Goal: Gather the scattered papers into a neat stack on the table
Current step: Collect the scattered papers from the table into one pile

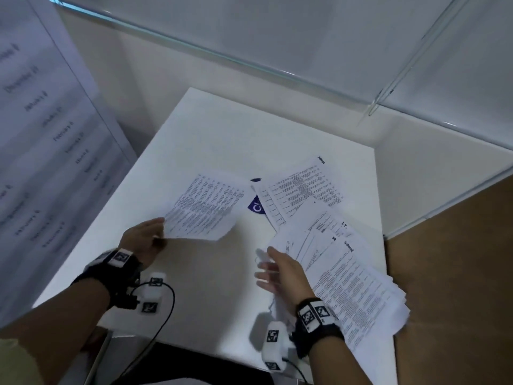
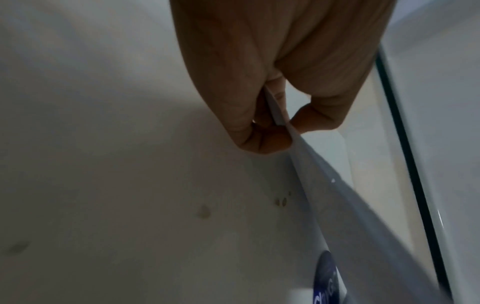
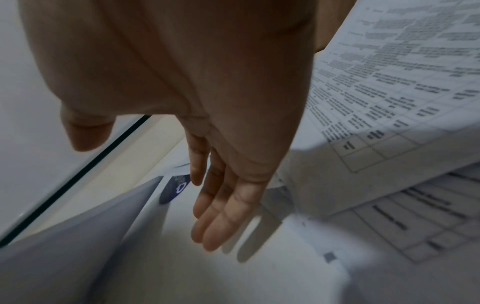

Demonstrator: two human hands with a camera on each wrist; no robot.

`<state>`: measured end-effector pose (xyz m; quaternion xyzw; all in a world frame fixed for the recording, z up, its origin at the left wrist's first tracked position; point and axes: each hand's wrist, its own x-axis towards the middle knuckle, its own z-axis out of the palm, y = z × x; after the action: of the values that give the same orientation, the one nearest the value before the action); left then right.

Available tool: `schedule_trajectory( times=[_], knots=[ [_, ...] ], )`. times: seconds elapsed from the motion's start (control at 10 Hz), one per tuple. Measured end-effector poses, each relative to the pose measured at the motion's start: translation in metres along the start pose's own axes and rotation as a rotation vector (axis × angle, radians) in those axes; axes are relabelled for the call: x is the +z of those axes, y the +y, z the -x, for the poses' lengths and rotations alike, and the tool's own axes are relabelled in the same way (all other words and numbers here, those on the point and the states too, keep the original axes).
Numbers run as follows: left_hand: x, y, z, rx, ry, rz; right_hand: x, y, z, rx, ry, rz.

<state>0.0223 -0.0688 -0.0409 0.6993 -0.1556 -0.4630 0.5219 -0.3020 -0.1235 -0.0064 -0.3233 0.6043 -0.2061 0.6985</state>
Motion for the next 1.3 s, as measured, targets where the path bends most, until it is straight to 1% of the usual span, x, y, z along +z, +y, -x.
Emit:
schedule_trajectory(
  times=[0.1,0.2,0.3,0.4,0.5,0.6,0.7,0.8,0.9,1.0,1.1,1.2,1.3],
  knots=[
    [0.016,0.002,0.038,-0.251,0.074,0.345,0.006,-0.006,0.003,0.060,-0.111,-0.043],
    [0.020,-0.010,0.061,-0.300,-0.025,0.343,0.011,-0.009,0.005,0.065,-0.174,-0.064],
    [0.025,-0.026,0.074,-0.343,-0.082,0.275,0.013,-0.008,-0.004,-0.015,-0.111,-0.025],
    [0.038,-0.032,0.089,-0.359,-0.164,0.143,-0.001,-0.007,-0.012,-0.120,0.072,0.117],
    [0.049,-0.040,0.084,-0.299,-0.139,0.019,-0.040,-0.004,-0.009,-0.166,0.147,0.235],
    [0.068,-0.040,0.073,-0.175,-0.108,-0.488,-0.100,0.004,-0.002,-0.105,0.331,0.310],
    [0.102,-0.033,0.070,-0.031,-0.100,-0.922,-0.159,0.018,0.004,-0.139,0.436,0.259],
    [0.145,-0.022,0.064,0.048,-0.155,-0.966,-0.195,0.025,0.022,-0.106,0.520,0.354],
    [0.187,-0.005,0.054,0.117,-0.182,-0.969,-0.214,0.036,0.030,-0.065,0.582,0.440],
    [0.221,0.011,0.036,0.089,-0.182,-0.886,-0.211,0.044,0.032,-0.078,0.692,0.562],
    [0.245,0.021,0.014,0.053,-0.165,-0.930,-0.199,0.043,0.033,-0.199,0.803,0.688],
    [0.267,0.027,-0.008,0.091,-0.109,-1.154,-0.187,0.033,0.030,-0.398,0.774,0.776],
    [0.281,0.031,-0.037,0.166,-0.030,-1.226,-0.180,0.023,0.017,-0.382,0.538,0.834]
  ],
)
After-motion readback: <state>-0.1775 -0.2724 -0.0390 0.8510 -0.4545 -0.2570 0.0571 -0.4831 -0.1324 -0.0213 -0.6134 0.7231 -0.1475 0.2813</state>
